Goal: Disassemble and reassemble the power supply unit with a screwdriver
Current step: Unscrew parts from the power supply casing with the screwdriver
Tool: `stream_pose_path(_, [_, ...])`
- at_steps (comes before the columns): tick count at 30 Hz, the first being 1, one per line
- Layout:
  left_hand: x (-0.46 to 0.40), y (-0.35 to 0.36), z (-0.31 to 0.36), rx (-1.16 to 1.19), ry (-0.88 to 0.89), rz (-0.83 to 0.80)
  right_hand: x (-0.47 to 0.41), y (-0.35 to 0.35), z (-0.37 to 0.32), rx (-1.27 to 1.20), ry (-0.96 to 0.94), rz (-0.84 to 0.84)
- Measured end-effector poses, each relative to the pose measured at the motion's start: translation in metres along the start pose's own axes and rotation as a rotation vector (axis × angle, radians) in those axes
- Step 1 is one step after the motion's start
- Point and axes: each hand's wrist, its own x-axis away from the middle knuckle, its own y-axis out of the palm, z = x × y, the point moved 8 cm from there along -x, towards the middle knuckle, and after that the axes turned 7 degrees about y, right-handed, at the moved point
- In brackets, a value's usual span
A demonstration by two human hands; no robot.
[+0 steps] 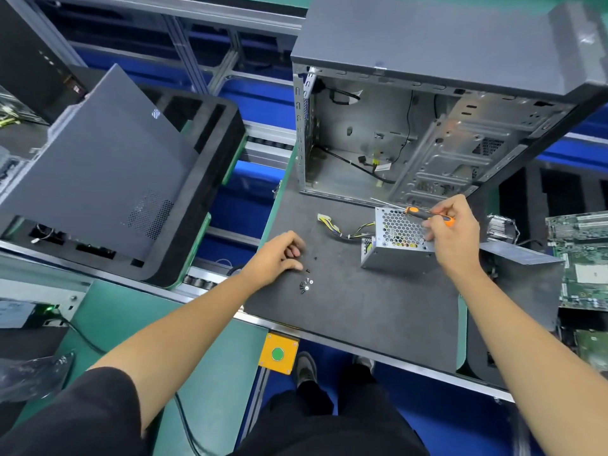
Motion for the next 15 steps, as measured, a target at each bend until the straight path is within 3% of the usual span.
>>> stream_pose_path(4, [0.008,-0.011,-0.002,-0.128,0.041,0.042,-0.002,0.002,0.001,0.009,0.001,-0.009])
stream_pose_path(15, [0.02,0.035,0.017,-0.282,0.112,-0.224,-0.001,0.002,0.002,0.021,-0.016,-0.015])
